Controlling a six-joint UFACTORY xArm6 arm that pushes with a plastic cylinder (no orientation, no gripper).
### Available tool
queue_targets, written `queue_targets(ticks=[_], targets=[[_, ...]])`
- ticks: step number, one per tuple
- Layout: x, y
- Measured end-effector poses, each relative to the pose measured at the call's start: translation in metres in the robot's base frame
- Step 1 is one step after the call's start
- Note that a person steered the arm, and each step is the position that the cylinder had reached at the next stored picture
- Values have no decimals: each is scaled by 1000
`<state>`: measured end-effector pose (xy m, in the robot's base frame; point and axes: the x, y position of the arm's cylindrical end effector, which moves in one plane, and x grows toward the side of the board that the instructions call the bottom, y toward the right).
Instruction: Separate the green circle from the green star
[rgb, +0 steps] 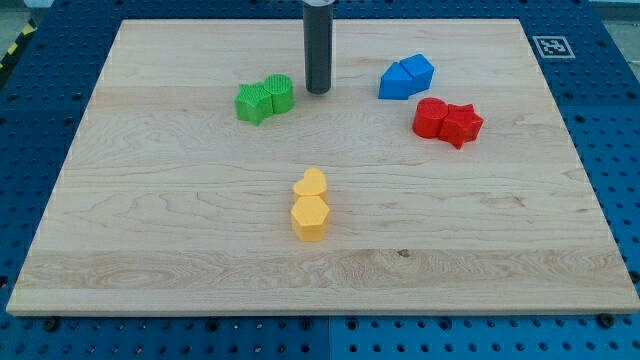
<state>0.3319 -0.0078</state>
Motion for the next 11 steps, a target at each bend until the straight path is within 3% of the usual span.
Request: queue_targets(ticks=[4,6,8,10,11], targets=[[28,4],[45,-31],[-3,-47],[-10,-108],[-13,-110]])
